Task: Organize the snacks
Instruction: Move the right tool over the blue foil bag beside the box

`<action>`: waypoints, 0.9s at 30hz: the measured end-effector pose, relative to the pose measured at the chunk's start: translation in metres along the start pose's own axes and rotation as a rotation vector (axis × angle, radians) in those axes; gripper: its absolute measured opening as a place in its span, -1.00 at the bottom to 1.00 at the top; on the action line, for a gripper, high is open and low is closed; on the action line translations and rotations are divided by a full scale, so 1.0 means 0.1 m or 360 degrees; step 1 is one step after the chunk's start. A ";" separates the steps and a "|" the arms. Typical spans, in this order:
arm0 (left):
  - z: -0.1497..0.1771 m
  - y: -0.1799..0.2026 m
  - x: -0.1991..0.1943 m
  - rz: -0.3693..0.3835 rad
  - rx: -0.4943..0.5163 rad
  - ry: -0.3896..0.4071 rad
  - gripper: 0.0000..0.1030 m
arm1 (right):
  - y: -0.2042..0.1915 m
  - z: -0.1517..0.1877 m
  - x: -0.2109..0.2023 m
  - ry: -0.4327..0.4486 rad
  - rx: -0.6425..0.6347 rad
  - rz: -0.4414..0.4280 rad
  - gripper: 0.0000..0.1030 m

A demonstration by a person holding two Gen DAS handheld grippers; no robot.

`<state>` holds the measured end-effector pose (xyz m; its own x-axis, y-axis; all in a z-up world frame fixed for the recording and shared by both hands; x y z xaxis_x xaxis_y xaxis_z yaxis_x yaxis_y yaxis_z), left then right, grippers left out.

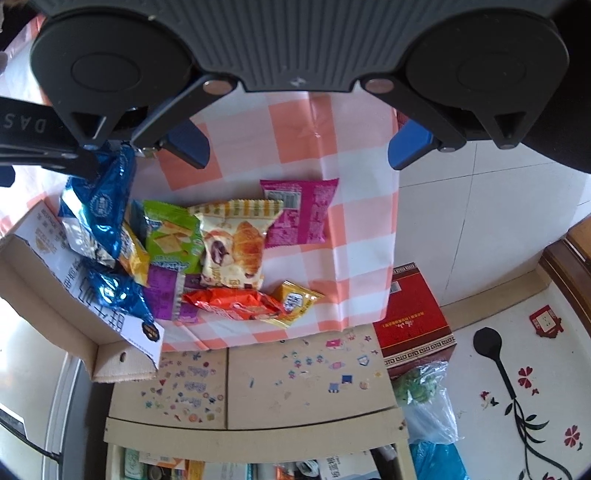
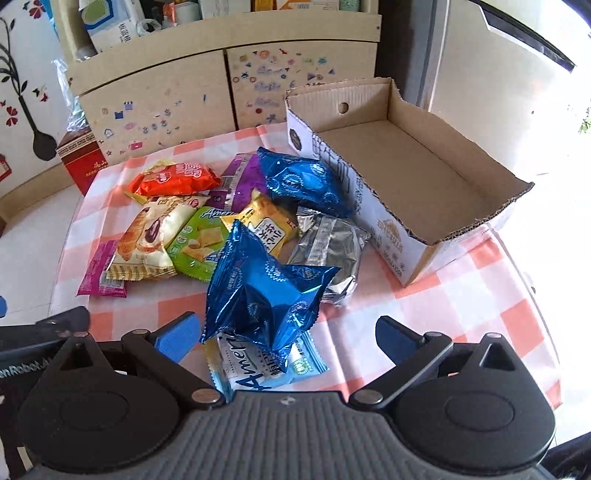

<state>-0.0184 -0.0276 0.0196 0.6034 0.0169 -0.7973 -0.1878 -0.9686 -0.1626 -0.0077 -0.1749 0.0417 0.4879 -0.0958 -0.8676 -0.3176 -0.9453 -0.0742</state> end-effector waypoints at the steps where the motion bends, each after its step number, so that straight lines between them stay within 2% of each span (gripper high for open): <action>1: 0.00 0.01 0.00 -0.0020 0.0009 -0.0006 0.97 | -0.01 0.01 0.00 -0.0002 -0.0004 0.0003 1.00; 14: -0.01 0.03 0.05 -0.0052 0.0026 -0.0057 0.97 | -0.03 0.00 0.03 -0.0027 -0.0031 0.0018 1.00; 27: -0.05 0.06 0.06 -0.0070 0.0049 -0.0055 0.95 | -0.02 -0.01 0.03 -0.0020 -0.0023 0.0040 1.00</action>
<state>-0.0119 -0.0349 0.0167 0.5847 0.0680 -0.8084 -0.1861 -0.9587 -0.2152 -0.0051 -0.1737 0.0395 0.4697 -0.1160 -0.8752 -0.3180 -0.9470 -0.0452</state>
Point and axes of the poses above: each gripper's, at about its wrist camera, not at the fingertips, and x roughly the way its jaws point, y to its right, z to its underside, the point moved 6 cm from there along x, roughly the way its jaws point, and after that the axes turned 7 degrees about x, right-handed, at the moved point
